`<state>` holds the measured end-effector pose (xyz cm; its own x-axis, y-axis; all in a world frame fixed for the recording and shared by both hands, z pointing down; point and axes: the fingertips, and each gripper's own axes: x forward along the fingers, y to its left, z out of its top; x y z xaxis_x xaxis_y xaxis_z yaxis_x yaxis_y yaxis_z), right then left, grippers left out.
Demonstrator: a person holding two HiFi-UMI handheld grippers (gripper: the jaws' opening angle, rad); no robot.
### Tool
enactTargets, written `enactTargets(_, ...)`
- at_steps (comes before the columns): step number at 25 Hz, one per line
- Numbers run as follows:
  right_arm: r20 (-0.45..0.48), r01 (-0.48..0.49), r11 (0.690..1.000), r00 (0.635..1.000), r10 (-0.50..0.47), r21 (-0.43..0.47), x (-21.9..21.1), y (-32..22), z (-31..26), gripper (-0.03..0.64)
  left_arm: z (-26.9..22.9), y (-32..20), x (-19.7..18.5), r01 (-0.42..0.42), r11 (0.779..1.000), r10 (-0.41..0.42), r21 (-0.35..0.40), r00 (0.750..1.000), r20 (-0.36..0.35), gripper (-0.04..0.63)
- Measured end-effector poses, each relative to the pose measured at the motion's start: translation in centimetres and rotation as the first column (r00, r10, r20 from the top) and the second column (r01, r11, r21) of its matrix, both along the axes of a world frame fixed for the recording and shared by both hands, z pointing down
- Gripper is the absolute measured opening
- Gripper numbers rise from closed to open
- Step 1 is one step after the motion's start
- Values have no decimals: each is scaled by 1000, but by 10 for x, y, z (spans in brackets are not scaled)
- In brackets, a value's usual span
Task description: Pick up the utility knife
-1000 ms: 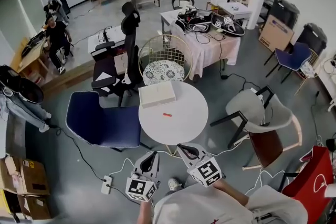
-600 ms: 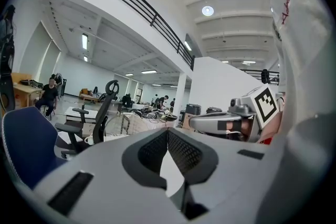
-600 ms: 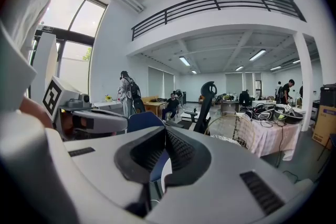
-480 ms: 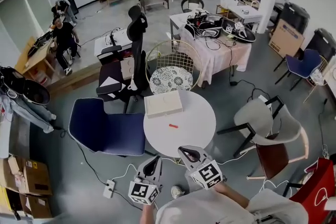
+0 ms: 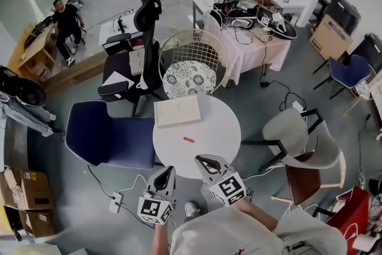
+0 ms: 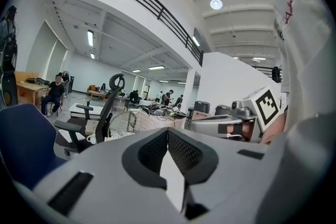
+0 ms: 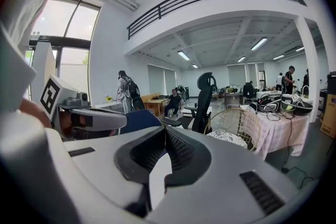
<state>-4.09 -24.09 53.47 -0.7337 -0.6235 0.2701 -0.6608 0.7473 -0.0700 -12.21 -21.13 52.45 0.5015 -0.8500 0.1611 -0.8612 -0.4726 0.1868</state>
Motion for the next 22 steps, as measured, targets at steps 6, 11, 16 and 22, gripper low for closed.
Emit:
enactTargets(6, -33, -26, 995, 999, 22, -100, 6, 1, 41, 17, 32, -11, 2, -9, 998, 9, -70, 1000, 4, 12)
enactTargets(11, -71, -36, 984, 997, 24, -175, 13, 8, 76, 17, 61, -11, 7, -18, 991, 18, -129, 1000, -2, 12)
enactTargets(16, -100, -53, 972, 995, 30, -229, 21, 6, 102, 17, 75, -18, 6, -6, 989, 6, -150, 1000, 3, 12)
enactTargets(22, -99, -61, 966, 994, 37, -249, 25, -2, 111, 20, 85, -26, 4, -8, 983, 6, -183, 1000, -11, 12)
